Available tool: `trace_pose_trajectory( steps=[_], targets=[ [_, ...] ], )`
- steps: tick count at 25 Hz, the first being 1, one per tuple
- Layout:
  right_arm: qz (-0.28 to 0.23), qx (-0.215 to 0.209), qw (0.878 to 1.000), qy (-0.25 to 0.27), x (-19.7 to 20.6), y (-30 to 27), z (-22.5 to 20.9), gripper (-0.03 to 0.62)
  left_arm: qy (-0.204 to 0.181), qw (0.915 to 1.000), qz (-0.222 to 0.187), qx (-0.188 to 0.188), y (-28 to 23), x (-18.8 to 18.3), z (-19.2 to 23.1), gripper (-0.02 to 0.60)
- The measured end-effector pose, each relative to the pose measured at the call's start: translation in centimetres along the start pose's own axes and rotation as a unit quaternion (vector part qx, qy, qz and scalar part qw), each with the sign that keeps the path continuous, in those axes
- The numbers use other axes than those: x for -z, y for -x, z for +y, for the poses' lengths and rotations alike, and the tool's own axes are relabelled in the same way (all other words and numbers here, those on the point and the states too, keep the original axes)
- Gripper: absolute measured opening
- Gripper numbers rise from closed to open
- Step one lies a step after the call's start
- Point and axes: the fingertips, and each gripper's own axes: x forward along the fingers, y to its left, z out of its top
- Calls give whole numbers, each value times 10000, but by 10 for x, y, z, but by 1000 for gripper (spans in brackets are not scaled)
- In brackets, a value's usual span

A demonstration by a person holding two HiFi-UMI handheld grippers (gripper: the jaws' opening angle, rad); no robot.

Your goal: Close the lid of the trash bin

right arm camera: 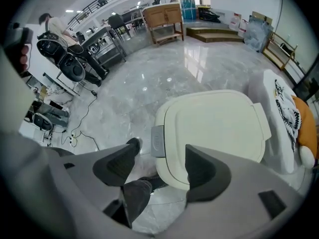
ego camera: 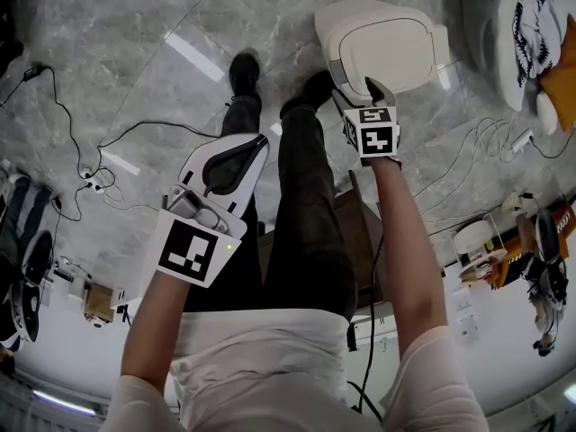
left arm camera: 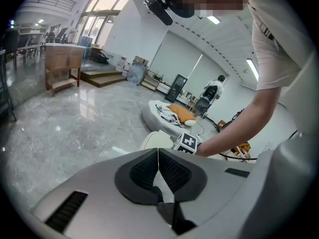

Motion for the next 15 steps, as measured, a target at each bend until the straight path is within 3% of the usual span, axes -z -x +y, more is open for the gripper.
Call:
trace_pose_trajectory(
  steps=[6,9,15],
  targets=[
    [-142,24,9999,5,-14,35,8,316,56,9999,-163,-4,16,-19,-7,18],
    [-304,151,9994,-17,-24,59,11,228,76,9997,-217,-14,27,-29,-9,18],
    [-744,271,9968,-135,-48,124,24,175,-323,9989,-323,71,57,-54,-18,18]
  ],
)
